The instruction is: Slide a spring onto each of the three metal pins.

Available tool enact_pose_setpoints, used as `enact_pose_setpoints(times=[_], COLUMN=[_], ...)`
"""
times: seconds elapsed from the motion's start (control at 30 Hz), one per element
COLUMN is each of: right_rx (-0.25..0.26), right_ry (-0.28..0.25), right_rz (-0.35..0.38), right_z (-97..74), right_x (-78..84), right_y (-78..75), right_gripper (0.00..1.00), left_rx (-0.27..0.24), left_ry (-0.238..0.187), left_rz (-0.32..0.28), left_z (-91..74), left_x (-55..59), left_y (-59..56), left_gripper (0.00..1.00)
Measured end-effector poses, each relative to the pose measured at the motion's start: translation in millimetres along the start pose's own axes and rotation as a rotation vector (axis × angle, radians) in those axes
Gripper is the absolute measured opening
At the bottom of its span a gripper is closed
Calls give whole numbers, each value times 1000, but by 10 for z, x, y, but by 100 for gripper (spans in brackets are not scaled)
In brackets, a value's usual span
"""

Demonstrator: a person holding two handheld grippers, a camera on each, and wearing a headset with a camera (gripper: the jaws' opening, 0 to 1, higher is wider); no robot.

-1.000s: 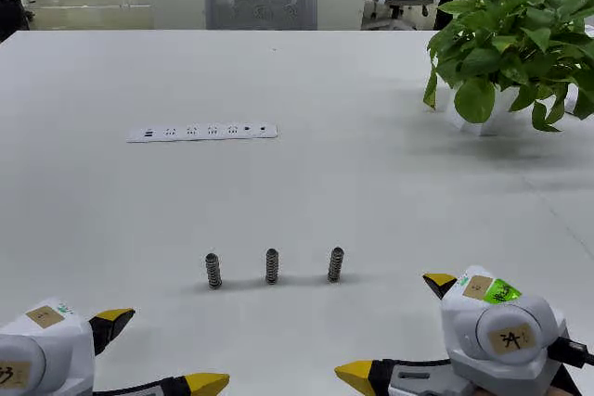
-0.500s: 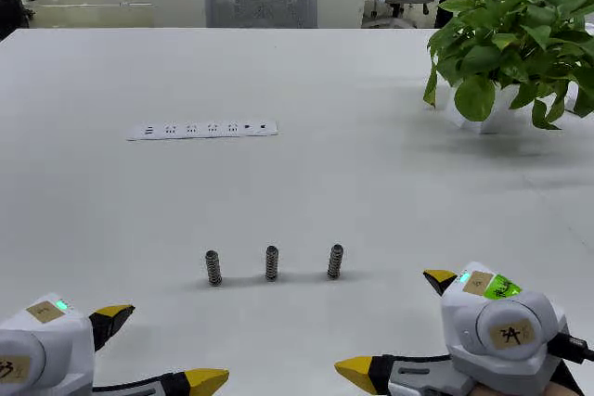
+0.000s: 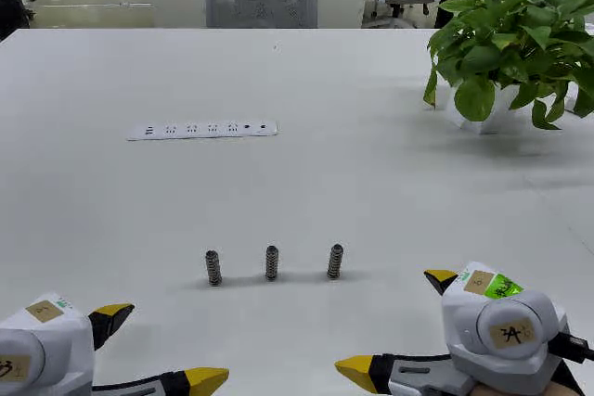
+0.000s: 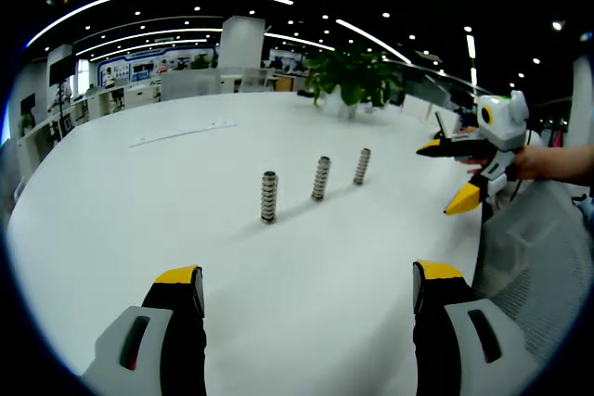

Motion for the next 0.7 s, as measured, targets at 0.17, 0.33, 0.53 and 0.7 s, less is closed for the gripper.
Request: enact_pose_setpoints(times=[0.17,0.33,0.53,0.7], right_rx=[-1,0,0,0], right_ry=[0,4,5,5], right_rz=[0,2,3,1], right_z=[-1,2,-10,-1], right_x=[-1,3,2,0], right_y=[4,-4,11,2], right_gripper=[99,99,99,99], left_rx=[1,1,6,8], left_ry=[-1,-3,0,1], left_rz=[0,-1,0,3], left_z=[5,3,11,5], left_x=[17,14,22,4], left_y=[30,30,28,-10], left_gripper=[95,95,95,96])
Point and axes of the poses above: the centre of the closed fingertips' face, and the gripper's own axes: z roughly forward along the fingers, y roughly to its left, x roughly out of its underside, the point moved 7 cm from there along -z, roughly backward along the fingers, and after that the axes turned 1 degree about x, right-handed, at the moved point
